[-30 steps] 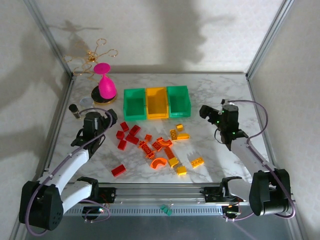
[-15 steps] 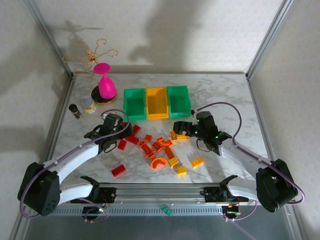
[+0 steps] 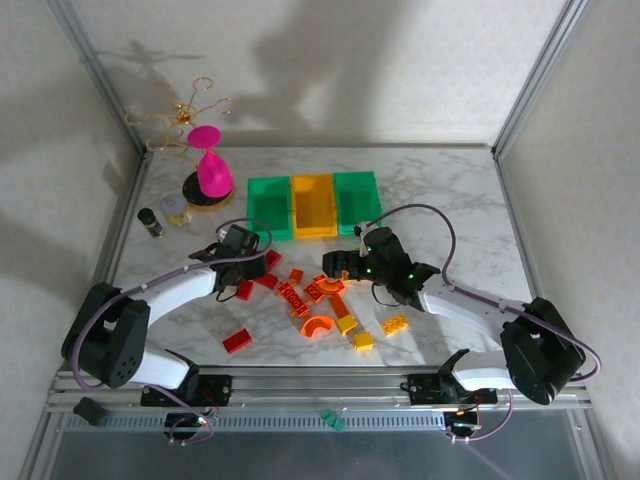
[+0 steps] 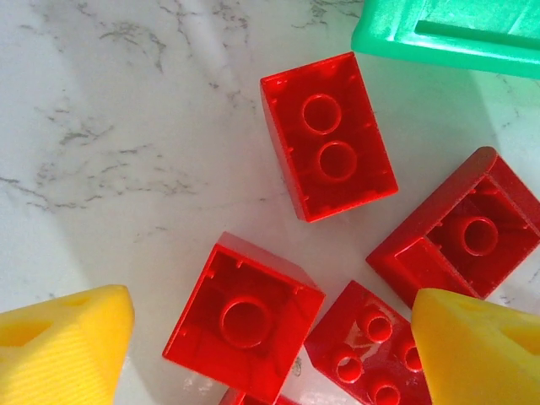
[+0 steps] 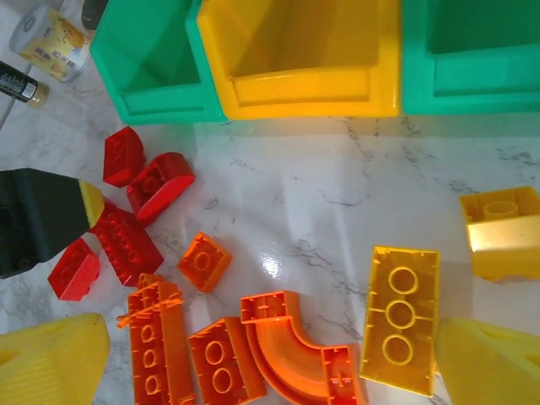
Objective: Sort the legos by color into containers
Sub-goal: Pick up the lego from the middle-left of the table.
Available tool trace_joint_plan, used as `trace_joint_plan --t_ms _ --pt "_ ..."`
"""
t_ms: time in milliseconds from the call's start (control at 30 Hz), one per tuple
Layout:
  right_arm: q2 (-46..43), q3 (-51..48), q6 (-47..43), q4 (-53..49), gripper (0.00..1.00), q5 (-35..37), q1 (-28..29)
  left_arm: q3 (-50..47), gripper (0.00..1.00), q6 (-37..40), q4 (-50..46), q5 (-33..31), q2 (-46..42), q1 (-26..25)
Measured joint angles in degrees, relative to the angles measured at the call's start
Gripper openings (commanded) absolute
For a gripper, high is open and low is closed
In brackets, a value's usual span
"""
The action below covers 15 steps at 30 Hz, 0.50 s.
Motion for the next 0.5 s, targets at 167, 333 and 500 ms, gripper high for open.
trace_joint_plan --t_ms 167,333,500 --pt "0.0 0.1 0.2 0.0 0.99 1.3 0.4 0.0 0.72 0.6 0.6 -0.8 1.0 0.0" --pt "0.0 0.2 0.2 0.1 0.99 1.5 0.7 0.0 0.59 1.0 1.1 -1.2 1.1 0.0" --pt "0.5 0.2 0.9 0.5 0.99 2.0 0.9 0.0 0.48 1.4 1.0 -1.4 1.4 0.0"
